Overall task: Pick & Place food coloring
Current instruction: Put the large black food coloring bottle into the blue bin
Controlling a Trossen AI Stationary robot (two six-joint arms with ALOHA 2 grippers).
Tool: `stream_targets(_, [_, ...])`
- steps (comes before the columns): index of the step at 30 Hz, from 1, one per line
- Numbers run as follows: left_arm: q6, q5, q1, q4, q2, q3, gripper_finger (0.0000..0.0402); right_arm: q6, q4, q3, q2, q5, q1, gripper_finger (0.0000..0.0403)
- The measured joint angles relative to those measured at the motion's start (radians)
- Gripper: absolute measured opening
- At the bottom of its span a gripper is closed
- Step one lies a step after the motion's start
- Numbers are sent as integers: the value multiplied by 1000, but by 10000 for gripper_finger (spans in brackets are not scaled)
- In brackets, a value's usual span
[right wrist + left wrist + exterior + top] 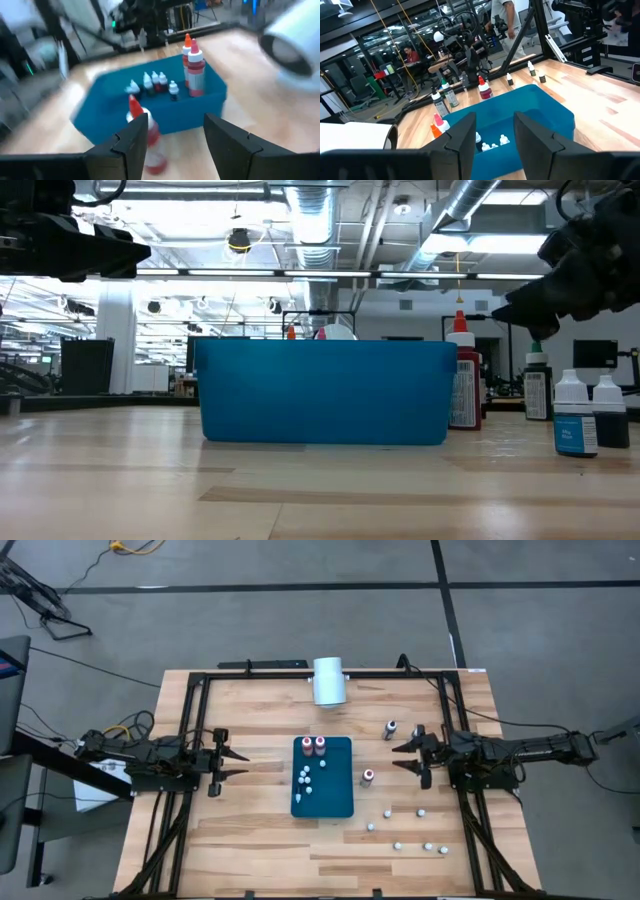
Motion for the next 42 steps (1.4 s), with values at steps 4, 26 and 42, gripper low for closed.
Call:
stream_targets(4, [9,0,0,0,0,0,123,278,48,0,0,50,5,184])
stream_targets(26, [11,0,0,0,0,0,123,72,-228,524,443,110,-115,184])
stream_targets(42, [12,0,0,0,0,0,123,-343,-1023,1072,910,113,-152,184])
